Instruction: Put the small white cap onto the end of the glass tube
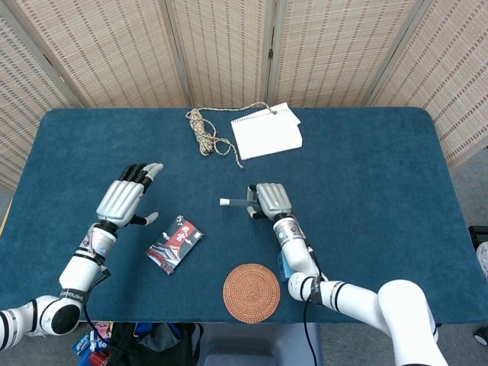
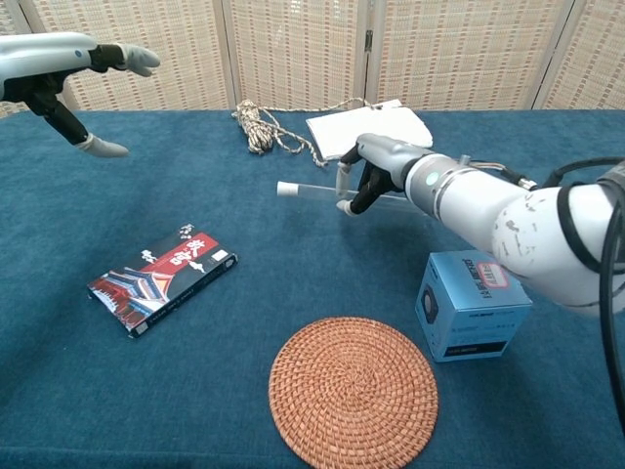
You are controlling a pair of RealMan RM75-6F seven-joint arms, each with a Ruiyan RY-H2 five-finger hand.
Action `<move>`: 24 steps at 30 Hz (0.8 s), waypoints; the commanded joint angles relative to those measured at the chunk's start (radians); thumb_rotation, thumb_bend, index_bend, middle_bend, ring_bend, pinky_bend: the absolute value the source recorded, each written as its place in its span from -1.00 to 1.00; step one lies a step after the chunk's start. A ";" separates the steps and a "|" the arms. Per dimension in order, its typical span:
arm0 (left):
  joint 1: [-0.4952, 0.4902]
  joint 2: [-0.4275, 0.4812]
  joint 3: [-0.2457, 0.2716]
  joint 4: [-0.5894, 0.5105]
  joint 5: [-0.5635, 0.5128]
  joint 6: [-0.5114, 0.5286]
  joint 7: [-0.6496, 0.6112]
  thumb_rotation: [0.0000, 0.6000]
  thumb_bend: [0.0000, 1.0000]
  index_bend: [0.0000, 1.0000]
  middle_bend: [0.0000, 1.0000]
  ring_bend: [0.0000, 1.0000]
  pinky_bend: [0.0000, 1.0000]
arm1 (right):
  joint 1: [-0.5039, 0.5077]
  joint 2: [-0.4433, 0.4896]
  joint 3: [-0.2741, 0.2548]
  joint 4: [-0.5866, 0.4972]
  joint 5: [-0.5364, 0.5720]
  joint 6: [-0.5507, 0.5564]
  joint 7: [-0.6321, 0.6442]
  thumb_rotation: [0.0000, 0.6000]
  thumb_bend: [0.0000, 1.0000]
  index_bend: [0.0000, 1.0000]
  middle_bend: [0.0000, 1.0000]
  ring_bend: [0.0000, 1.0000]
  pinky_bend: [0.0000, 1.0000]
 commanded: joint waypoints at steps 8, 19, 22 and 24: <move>0.012 -0.010 0.008 0.007 0.022 -0.002 -0.010 1.00 -0.57 -1.00 -1.00 -1.00 -1.00 | 0.010 -0.035 0.008 0.045 0.004 -0.010 -0.025 1.00 -0.24 0.12 1.00 1.00 1.00; 0.011 -0.012 0.003 0.012 0.009 -0.014 0.002 1.00 -0.57 -1.00 -1.00 -1.00 -1.00 | 0.003 -0.041 0.013 0.044 -0.005 -0.014 -0.029 1.00 -0.57 -0.32 1.00 1.00 1.00; 0.016 -0.009 -0.002 0.016 0.003 -0.012 -0.006 1.00 -0.57 -1.00 -1.00 -1.00 -1.00 | -0.005 -0.025 0.013 0.027 -0.024 0.002 -0.029 1.00 -0.59 -0.39 1.00 1.00 1.00; 0.021 -0.005 -0.006 0.021 0.000 -0.009 -0.014 1.00 -0.57 -1.00 -1.00 -1.00 -1.00 | -0.016 -0.001 0.014 -0.004 -0.041 0.022 -0.025 1.00 -0.59 -0.40 1.00 1.00 1.00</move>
